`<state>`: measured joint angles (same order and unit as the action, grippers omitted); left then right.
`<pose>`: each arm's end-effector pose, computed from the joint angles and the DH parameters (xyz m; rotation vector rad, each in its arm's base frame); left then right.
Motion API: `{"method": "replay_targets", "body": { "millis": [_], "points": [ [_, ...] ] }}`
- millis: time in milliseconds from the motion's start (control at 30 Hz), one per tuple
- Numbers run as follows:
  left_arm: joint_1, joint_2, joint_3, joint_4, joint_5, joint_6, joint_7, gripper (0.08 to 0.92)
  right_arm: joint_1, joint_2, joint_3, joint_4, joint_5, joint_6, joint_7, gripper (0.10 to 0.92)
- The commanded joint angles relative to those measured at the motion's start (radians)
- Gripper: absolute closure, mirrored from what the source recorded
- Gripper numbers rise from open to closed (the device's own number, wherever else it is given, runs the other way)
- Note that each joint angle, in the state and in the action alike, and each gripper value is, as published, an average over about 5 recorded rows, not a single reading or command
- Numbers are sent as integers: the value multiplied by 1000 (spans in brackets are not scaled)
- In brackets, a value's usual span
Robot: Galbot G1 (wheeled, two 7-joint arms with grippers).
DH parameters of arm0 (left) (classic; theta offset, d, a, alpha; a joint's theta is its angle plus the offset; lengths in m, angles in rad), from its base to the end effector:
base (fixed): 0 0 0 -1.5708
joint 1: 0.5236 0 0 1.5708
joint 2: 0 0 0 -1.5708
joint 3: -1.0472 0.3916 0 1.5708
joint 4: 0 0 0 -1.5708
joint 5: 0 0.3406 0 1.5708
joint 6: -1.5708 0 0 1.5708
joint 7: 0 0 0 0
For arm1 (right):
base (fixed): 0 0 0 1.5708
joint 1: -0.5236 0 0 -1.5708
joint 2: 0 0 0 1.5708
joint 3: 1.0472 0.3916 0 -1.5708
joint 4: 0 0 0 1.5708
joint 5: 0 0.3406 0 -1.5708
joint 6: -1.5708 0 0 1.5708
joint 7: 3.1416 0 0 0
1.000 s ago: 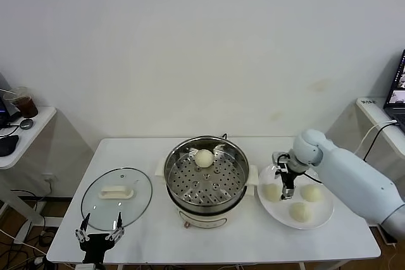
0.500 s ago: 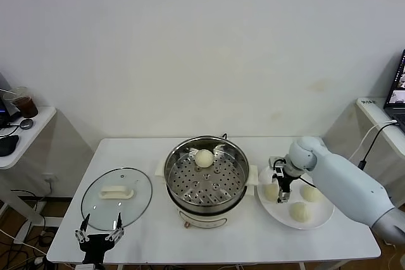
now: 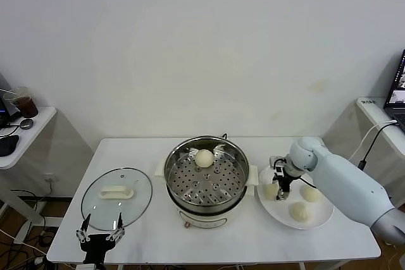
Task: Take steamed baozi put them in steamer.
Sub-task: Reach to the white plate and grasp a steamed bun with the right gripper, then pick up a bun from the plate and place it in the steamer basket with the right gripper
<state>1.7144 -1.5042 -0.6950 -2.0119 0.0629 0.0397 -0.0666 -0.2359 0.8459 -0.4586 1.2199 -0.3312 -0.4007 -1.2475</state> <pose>0.0886 0.0688 -0.3780 0.2521 -2.8583 -0.3130 0.5263 -0.1381 -0.2549 1.1875 -1.3980 1.1863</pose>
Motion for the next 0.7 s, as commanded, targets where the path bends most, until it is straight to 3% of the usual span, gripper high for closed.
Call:
{"method": "replay_targets", "body": {
  "millis": [33, 433, 700],
  "points": [
    [1, 0, 2, -1, 1, -1, -1, 177, 4, -2, 1, 1, 15, -3, 2, 471],
    [-25, 1, -11, 1, 32, 10, -3, 177, 408, -109, -266, 147, 274, -91, -74, 472],
    [-19, 8, -10, -38, 41, 19, -4, 177, 773, -7, -483, 193, 509, -178, -106, 472]
  ]
}}
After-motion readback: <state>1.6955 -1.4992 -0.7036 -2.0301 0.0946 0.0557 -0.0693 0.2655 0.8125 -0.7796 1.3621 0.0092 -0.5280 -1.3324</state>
